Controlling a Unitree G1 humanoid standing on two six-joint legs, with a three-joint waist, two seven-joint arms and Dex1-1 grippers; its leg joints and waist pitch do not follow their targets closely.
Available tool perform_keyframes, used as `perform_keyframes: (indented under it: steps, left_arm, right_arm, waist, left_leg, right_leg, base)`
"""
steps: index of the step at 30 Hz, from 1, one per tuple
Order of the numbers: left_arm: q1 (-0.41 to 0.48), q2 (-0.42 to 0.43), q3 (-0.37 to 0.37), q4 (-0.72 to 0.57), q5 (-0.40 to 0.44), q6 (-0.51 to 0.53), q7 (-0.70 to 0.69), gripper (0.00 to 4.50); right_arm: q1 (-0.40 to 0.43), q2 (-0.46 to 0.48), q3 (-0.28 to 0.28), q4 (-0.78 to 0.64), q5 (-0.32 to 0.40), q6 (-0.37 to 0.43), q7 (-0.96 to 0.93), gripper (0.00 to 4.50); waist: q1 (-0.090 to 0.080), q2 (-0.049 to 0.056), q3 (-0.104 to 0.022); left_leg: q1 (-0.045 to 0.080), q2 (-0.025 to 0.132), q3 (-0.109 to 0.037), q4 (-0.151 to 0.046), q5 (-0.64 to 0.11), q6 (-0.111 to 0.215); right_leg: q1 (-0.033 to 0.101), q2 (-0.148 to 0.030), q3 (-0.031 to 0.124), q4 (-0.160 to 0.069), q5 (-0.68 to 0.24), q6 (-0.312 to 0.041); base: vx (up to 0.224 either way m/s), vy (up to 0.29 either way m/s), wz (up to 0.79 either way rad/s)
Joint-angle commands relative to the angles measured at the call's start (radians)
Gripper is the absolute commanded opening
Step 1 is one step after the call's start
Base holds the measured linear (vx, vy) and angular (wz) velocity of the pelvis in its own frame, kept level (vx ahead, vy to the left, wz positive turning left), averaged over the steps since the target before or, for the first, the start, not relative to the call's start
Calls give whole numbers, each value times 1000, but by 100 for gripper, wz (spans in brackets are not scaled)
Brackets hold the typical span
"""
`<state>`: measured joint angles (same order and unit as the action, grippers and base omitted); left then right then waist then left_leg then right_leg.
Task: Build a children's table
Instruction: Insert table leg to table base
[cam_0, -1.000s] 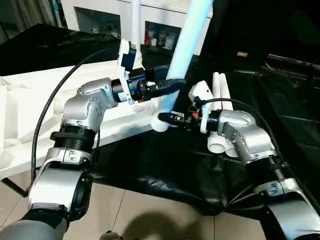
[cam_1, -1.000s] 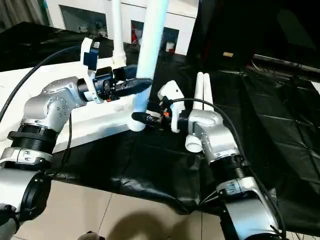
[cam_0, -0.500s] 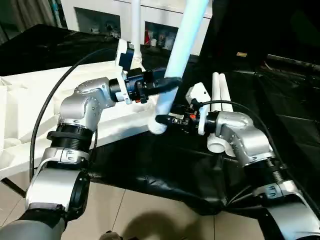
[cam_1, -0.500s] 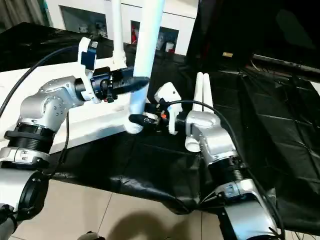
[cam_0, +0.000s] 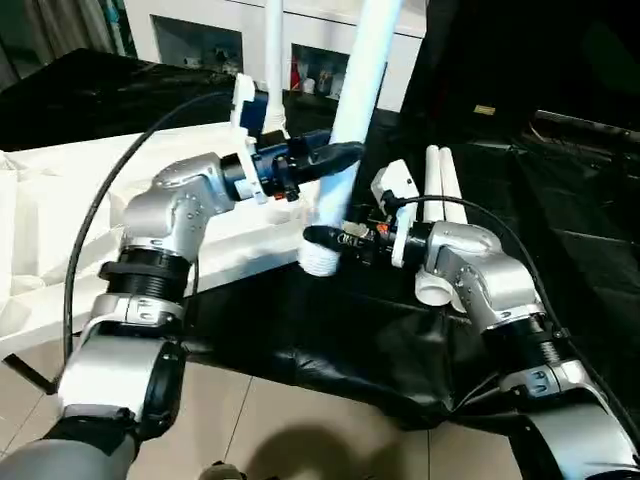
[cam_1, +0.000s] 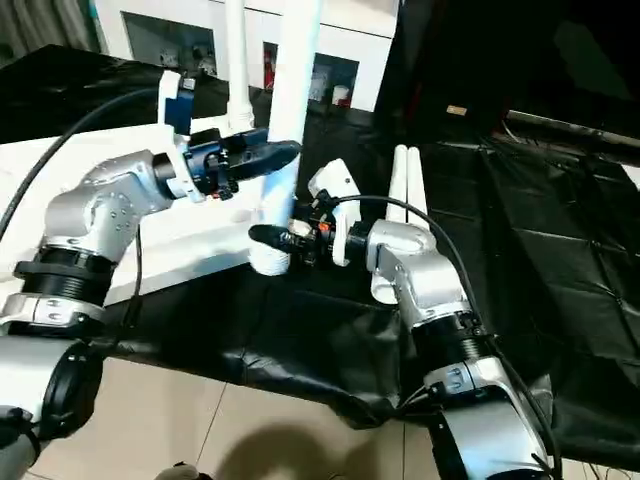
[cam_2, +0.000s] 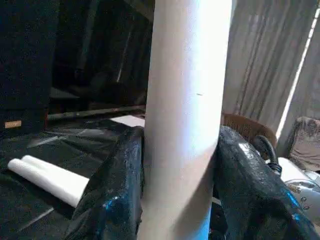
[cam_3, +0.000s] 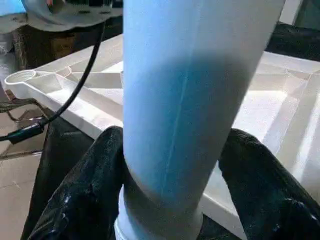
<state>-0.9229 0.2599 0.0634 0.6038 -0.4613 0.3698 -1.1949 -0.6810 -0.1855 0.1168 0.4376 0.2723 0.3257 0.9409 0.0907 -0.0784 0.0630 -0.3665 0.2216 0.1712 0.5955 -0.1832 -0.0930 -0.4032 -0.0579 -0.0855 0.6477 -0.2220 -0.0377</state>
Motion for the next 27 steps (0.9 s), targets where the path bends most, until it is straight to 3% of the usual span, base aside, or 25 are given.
perform_keyframes:
  steps: [1, 9, 18, 21, 27]
  left_arm:
    - [-22, -7, 3, -16, -11, -3, -2, 184]
    - [-16, 0, 7, -24, -11, -7, -10, 184]
    - [-18, -2, 16, -21, 3, -39, 36, 183]
    - [-22, -10, 37, -1, 6, -51, 79, 252]
    - [-21, -54, 118, 24, -39, -98, 173, 292]
  right_arm:
    - [-17, -4, -25, -10, 21, 23, 8, 263]
    - [-14, -19, -4, -8, 21, 38, 33, 197]
    - [-10, -20, 9, -2, 6, 43, 41, 186]
    - [-22, -8, -15, 18, 7, 25, 2, 186]
    - [-45, 32, -106, 40, 37, -3, -123, 185]
  waist:
    - [3, 19, -85]
    - [5, 16, -85]
    - [6, 14, -85]
    - [6, 14, -86]
    - [3, 19, -86]
  left_leg:
    - [11, 13, 1, -51, 1, 47]
    - [11, 12, 2, -50, 18, 53]
    - [11, 13, 2, -50, 13, 52]
    - [9, 13, 1, -49, 15, 50]
    - [12, 13, 1, -49, 8, 38]
  right_leg:
    - [83, -80, 62, -49, 228, -272]
    - [83, -80, 62, -47, 236, -270]
    - [82, -81, 61, -48, 217, -267]
    - [84, -82, 61, -47, 219, -266]
    - [81, -81, 62, -48, 211, -267]
  base:
    - [0, 0, 0]
    - [0, 0, 0]
    - [0, 0, 0]
    - [0, 0, 0]
    - [0, 0, 0]
